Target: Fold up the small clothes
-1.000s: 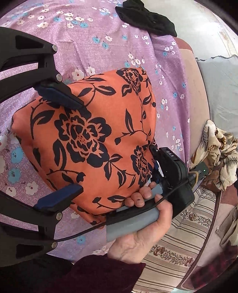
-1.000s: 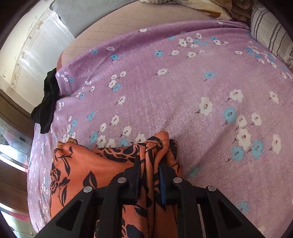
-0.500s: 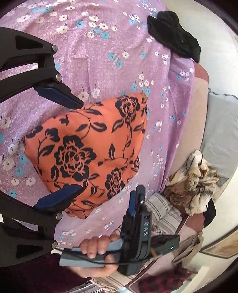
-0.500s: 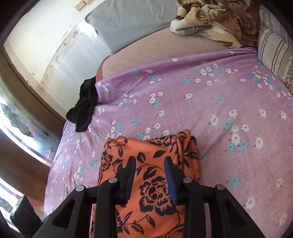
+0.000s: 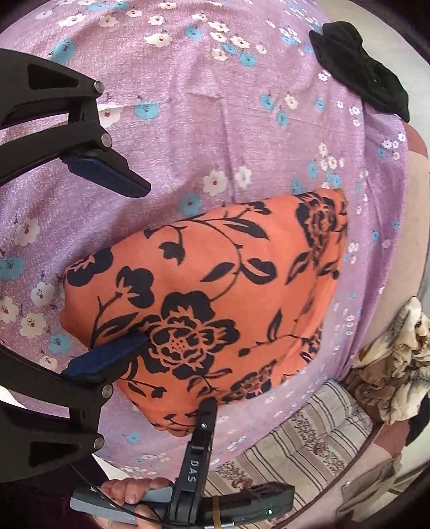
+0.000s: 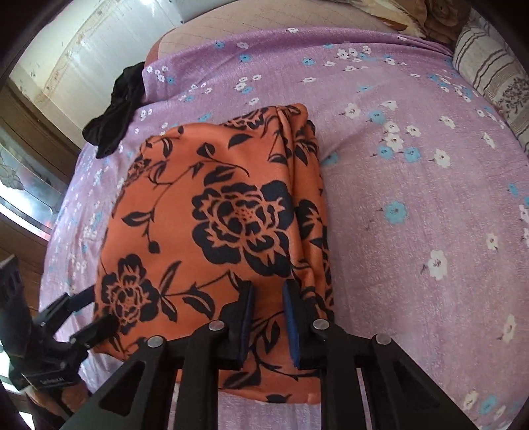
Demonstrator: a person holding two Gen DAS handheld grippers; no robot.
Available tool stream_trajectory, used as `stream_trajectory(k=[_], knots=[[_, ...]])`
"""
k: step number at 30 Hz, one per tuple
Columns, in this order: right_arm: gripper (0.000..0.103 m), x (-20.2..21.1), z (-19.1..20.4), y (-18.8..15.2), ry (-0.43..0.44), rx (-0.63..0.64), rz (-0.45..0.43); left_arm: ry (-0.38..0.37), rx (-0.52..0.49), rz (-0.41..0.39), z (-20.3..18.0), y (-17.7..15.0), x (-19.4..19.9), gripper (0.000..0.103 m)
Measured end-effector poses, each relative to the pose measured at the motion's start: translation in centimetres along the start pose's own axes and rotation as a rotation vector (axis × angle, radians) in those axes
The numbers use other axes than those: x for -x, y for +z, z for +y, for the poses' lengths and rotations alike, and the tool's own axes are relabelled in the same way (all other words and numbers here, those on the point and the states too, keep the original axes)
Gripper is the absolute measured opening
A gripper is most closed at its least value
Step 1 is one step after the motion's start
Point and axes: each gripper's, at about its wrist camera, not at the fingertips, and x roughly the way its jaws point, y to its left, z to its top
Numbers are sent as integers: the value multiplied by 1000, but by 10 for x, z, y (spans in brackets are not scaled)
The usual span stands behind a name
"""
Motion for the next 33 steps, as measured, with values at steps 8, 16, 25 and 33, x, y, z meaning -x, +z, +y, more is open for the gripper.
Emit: stream_trajectory(k=[8,16,25,33], knots=[[19,0,-9,-4,23,-24,6,-24,-71,45,-2,-19,-2,88],[24,31,9,9,83,-1,-121,-106,1,-105,25,-4,44,87],[24,4,66,55,210,41,-118,-48,117,-10,36,0,6,88],[24,-55,109,93,327,59,-6,-65,130,2,43,0,1,90]])
